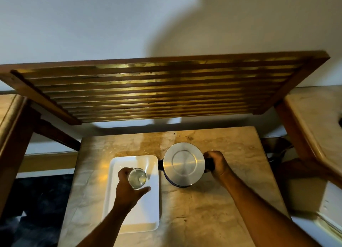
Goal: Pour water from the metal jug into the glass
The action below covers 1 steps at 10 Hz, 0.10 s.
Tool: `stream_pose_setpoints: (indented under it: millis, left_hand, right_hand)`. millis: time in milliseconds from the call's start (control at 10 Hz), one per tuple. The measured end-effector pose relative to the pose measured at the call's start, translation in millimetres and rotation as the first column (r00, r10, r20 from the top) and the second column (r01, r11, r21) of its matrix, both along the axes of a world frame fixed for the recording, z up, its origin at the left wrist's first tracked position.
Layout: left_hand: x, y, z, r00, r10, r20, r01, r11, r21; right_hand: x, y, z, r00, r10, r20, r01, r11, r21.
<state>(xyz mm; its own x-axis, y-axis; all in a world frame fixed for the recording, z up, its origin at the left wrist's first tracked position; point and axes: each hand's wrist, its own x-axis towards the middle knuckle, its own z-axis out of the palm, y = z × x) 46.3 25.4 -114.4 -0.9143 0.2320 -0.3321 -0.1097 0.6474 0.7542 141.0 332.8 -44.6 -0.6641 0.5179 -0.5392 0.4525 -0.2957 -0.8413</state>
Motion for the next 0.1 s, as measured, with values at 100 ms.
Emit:
stream_pose_setpoints:
  millis: [100]
  left_hand:
    - [-2.6, 1.6, 29.1, 1.000, -0.006, 0.019, 0.007, 0.999, -0.040]
  right_hand:
    - [5.1, 3.1, 14.5, 0.996, 0.086, 0.017, -0.088, 0.989, 0.120]
